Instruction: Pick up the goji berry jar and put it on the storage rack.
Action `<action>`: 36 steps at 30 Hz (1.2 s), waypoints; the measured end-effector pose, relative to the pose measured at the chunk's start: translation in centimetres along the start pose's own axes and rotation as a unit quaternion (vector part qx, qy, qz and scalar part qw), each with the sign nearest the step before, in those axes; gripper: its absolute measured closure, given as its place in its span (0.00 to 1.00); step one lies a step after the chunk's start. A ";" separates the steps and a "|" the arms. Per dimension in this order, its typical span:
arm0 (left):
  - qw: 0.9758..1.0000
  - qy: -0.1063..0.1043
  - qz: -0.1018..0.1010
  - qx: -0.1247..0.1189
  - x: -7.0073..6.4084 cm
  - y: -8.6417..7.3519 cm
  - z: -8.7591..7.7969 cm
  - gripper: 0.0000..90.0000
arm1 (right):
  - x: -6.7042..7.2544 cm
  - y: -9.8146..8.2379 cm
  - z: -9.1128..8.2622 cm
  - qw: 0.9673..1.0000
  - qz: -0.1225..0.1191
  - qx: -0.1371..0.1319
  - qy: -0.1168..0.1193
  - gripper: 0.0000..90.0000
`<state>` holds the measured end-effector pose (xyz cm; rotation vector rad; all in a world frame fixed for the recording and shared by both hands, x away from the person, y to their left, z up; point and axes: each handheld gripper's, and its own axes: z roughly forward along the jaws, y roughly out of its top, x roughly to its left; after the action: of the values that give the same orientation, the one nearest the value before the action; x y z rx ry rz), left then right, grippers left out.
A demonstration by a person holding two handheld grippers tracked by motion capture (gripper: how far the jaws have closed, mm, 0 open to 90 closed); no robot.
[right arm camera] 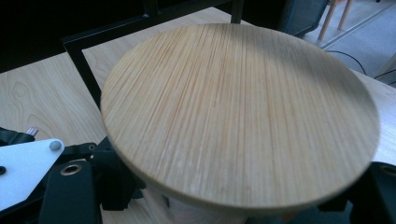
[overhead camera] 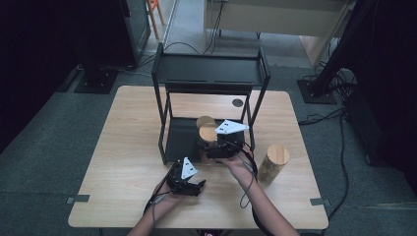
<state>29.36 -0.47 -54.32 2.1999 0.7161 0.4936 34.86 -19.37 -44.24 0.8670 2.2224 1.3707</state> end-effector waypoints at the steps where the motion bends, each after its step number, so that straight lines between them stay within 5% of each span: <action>1: 1.000 0.000 0.000 0.000 0.0 0.0 0.0 0.22 | 0.0 0.0 0.1 1.000 0.001 0.001 0.000 0.28; 36: 1.000 -0.005 0.000 0.003 0.0 0.0 -0.1 0.22 | -1.1 0.3 2.3 1.000 0.015 0.009 -0.016 0.28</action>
<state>29.35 -0.42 -54.29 2.2065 0.7130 0.4816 37.16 -18.54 -44.96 0.9272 2.2092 1.3416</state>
